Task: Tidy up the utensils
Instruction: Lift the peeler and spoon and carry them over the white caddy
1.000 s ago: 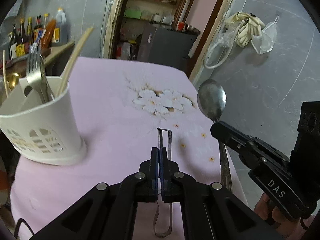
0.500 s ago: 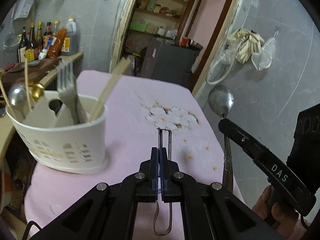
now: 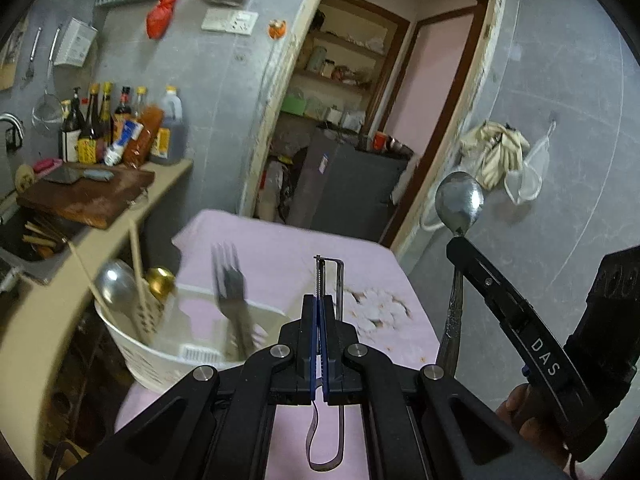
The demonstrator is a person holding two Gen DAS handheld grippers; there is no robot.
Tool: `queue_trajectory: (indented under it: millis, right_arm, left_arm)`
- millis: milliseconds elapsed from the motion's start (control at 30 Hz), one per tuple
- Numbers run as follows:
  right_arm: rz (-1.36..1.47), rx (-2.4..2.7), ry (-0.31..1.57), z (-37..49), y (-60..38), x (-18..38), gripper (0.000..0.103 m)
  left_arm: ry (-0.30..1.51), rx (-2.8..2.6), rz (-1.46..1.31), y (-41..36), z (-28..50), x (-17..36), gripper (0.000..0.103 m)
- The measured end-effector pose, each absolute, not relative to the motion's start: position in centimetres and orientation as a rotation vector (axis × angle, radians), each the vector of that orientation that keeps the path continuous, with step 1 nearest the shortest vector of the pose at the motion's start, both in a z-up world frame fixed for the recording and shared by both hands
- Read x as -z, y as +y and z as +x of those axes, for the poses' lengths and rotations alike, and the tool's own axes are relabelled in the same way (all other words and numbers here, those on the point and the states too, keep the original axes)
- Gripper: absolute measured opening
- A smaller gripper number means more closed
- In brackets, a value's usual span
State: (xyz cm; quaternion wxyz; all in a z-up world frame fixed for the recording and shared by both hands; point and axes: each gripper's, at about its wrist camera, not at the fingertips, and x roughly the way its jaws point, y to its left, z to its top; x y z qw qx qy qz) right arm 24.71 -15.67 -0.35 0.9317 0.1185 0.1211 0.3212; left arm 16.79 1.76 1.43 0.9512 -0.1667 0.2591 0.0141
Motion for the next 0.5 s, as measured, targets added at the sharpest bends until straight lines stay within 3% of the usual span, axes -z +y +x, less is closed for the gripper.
queue_trajectory:
  millis: [500]
  right_arm:
    - [0.395, -0.692, 0.063, 26.1, -5.6, -2.3, 0.002]
  left_arm:
    - [0.382, -0.112, -0.330, 12.6, 17.8, -5.2, 0.002]
